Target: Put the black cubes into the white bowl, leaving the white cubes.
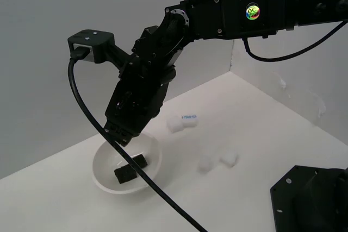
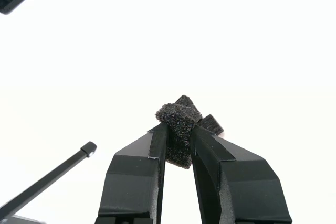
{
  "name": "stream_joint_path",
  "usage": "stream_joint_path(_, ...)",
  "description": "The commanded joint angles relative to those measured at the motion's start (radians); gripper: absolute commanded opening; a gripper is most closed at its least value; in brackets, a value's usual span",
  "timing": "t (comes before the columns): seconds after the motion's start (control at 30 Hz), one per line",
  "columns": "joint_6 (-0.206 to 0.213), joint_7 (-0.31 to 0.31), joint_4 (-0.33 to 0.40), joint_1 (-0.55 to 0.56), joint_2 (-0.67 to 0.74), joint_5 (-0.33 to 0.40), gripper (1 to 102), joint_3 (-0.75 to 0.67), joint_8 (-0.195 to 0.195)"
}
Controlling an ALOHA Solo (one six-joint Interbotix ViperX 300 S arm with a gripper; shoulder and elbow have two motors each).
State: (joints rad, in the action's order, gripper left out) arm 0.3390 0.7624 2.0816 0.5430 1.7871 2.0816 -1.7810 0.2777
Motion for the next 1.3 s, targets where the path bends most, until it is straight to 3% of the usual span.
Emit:
stream_joint_path(0.0, 0.015, -0.003, -0.021, 0.002, 0.009, -0.025, 20, -0.015, 0.018)
stream_joint_path(0.17, 0.015, -0.003, -0.020, 0.000, 0.006, -0.025, 66, -0.012, 0.017)
stream_joint_path(0.43, 0.015, 0.003, -0.020, -0.009, 0.011, -0.023, 99, -0.018, 0.018)
stream_joint_path(0.77, 0.006, 0.155, -0.008, -0.101, 0.215, -0.011, 99, -0.222, 0.026)
stream_joint_path(0.83, -0.011, 0.160, 0.015, -0.152, 0.275, 0.011, 96, -0.279, 0.026)
stream_joint_path(0.9, -0.026, 0.160, 0.046, -0.212, 0.325, 0.043, 78, -0.330, 0.028)
stream_joint_path(1.03, -0.026, 0.155, 0.112, -0.316, 0.400, 0.109, 1, -0.407, 0.071)
stream_joint_path(1.27, -0.028, 0.115, 0.235, -0.414, 0.517, 0.230, 3, -0.523, 0.115)
